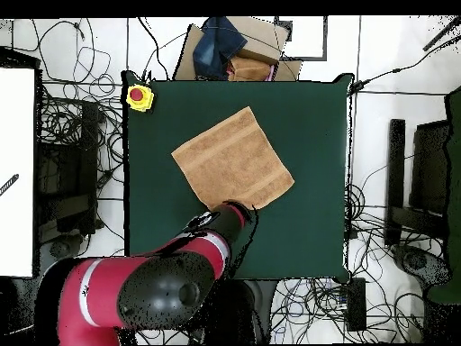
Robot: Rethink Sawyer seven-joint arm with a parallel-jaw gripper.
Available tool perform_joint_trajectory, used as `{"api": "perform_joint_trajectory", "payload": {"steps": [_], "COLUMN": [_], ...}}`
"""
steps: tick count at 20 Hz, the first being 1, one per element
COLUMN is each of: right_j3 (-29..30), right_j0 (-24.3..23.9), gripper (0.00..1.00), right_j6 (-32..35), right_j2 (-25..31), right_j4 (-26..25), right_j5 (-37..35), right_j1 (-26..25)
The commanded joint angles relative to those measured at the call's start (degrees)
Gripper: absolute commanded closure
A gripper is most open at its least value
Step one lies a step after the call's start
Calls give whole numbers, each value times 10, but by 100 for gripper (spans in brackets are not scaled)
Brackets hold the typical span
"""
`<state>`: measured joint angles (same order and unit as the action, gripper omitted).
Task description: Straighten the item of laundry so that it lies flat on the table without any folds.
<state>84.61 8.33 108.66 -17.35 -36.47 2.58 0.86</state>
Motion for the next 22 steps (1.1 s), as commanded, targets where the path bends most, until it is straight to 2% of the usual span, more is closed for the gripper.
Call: {"api": "perform_joint_trajectory", "payload": {"steps": [1, 4, 6, 8, 12, 13, 15, 16, 17, 19, 22], "right_j3": [-209, -213, -225, -233, -235, -236, -241, -243, -232, -170, -92], "right_j0": [-57, -32, 0, 22, 26, 32, 26, 20, -20, -131, -190], "gripper": [0, 0, 0, 0, 0, 0, 0, 0, 0, 0, 0], "right_j6": [12, 26, 26, 11, 10, 11, 13, 16, 11, -52, -90], "right_j2": [77, 37, -19, -57, -60, -73, -64, -52, 21, 185, 260], "right_j4": [-13, 17, 61, 74, 69, 83, 71, 60, 16, -9, 22], "right_j5": [71, 100, 131, 142, 130, 138, 130, 114, 52, -77, -180], "right_j1": [-54, -69, -94, -104, -102, -110, -107, -100, -67, -2, 65]}}
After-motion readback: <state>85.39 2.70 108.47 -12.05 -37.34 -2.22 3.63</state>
